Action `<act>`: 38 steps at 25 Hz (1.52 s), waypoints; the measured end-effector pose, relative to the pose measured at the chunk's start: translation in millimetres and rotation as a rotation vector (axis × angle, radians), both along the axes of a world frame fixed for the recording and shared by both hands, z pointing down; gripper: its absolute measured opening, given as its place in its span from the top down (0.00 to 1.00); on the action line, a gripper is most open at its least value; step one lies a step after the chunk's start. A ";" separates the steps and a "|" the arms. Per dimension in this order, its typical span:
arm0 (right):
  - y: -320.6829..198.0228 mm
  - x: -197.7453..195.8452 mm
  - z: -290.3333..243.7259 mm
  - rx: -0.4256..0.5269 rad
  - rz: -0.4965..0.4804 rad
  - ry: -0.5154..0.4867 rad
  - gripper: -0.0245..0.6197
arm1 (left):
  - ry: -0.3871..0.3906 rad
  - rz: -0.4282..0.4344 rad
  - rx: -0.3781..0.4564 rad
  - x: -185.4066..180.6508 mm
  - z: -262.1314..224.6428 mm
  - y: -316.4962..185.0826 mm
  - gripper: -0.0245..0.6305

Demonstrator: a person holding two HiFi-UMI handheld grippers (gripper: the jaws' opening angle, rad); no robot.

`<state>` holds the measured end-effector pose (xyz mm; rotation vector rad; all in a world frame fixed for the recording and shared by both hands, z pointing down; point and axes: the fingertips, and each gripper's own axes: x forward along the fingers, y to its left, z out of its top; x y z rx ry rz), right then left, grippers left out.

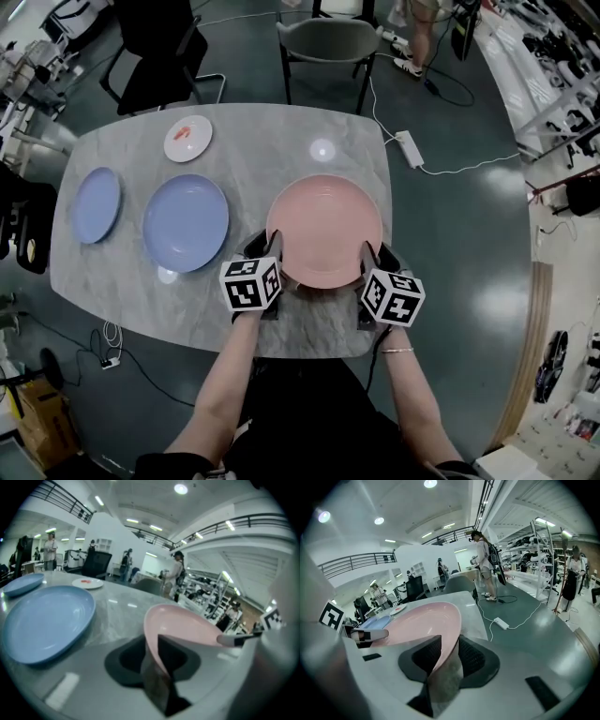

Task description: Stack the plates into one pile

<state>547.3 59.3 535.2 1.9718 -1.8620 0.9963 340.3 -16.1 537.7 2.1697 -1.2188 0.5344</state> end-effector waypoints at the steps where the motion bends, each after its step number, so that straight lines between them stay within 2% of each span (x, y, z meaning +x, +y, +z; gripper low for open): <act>1: -1.6 -3.5 -3.6 0.009 -0.007 -0.001 0.79 | 0.006 -0.016 0.002 -4.8 -3.3 1.9 0.83; 8: -10.6 -35.9 -27.5 0.057 -0.114 -0.014 0.79 | 0.008 -0.129 0.061 -42.5 -34.9 12.8 0.83; 13: -24.4 -73.4 -43.4 0.092 -0.213 -0.044 0.78 | -0.017 -0.232 0.110 -83.0 -56.9 15.4 0.84; 20: -38.3 -165.3 -61.7 0.128 -0.353 -0.082 0.76 | -0.061 -0.359 0.155 -175.5 -78.0 19.9 0.84; 24: -44.7 -217.0 -63.8 0.131 -0.396 -0.076 0.75 | -0.064 -0.401 0.157 -227.2 -78.4 18.5 0.84; 30: -62.6 -280.3 -49.6 0.091 -0.380 -0.055 0.74 | -0.071 -0.392 0.143 -289.8 -67.6 -6.3 0.84; 34: -81.4 -308.0 -31.8 0.060 -0.332 -0.028 0.75 | -0.082 -0.334 0.130 -316.4 -53.5 -34.5 0.84; 38: -98.5 -318.5 -13.5 0.025 -0.276 0.012 0.75 | -0.105 -0.246 0.111 -324.9 -34.7 -63.1 0.84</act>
